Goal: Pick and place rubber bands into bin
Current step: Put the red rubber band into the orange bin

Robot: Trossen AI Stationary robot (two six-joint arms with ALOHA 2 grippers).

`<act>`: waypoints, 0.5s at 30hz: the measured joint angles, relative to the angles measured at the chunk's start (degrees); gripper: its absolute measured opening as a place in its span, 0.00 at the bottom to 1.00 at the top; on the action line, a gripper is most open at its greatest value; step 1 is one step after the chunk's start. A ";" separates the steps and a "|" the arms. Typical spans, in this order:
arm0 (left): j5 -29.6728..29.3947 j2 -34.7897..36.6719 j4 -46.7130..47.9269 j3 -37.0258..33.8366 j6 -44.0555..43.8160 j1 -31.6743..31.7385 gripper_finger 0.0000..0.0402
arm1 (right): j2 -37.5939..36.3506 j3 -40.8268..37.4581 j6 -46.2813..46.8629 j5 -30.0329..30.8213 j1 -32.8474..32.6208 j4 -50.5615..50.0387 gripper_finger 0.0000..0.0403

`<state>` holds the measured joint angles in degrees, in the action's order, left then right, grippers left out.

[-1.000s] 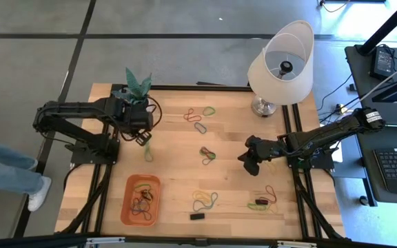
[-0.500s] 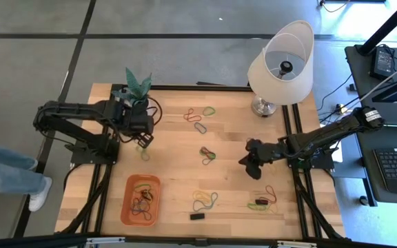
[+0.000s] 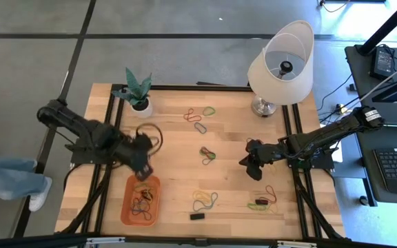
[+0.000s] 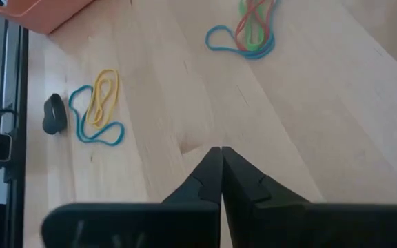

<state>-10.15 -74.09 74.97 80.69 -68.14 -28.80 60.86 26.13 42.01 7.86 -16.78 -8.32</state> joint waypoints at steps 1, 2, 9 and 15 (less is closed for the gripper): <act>0.74 -0.82 -0.95 0.73 -0.11 -1.91 0.01 | 0.00 0.00 -0.39 0.00 0.00 0.00 0.02; 1.33 -1.71 -1.54 1.48 -0.21 -3.87 0.01 | 0.00 0.00 -0.65 0.00 0.00 0.01 0.02; 2.88 -8.14 -1.46 1.48 -8.42 -12.14 0.01 | 0.00 0.00 -2.07 0.00 0.02 0.04 0.02; 4.02 -14.09 -1.74 -2.81 -10.82 -12.61 0.01 | 0.00 0.00 -2.22 0.02 0.02 0.06 0.02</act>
<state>-6.13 -88.19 73.23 77.88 -78.96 -41.41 60.86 26.13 39.79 7.88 -16.75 -8.25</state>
